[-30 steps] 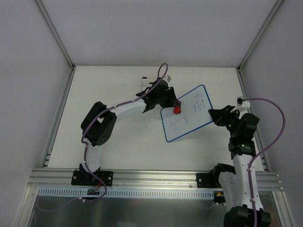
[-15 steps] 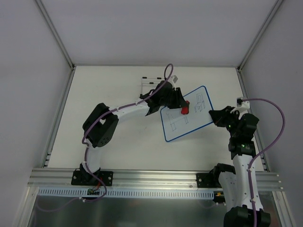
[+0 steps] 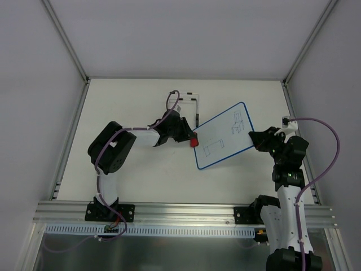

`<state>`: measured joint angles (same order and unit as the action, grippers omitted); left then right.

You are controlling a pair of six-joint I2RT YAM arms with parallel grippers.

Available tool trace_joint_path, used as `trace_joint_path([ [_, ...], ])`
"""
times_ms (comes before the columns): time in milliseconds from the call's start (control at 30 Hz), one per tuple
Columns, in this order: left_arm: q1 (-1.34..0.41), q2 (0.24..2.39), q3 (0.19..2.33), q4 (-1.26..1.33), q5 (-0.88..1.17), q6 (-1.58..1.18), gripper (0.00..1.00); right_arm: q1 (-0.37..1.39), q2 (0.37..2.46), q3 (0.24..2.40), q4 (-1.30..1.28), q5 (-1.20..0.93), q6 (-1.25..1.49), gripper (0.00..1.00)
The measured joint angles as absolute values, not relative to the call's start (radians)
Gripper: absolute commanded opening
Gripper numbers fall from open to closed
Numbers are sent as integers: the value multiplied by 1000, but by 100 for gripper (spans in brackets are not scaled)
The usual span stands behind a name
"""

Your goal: Erase the whiteboard

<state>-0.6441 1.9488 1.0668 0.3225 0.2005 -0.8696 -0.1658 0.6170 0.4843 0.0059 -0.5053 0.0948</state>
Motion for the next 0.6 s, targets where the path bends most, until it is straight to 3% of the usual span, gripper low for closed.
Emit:
trace_joint_path([
  [300,-659,1940,1037,368,191,-851,0,-166,615,484,17,-505,95,0],
  [600,-813,1901,1121,336,173,-766,0,-167,601,484,35,-470,96,0],
])
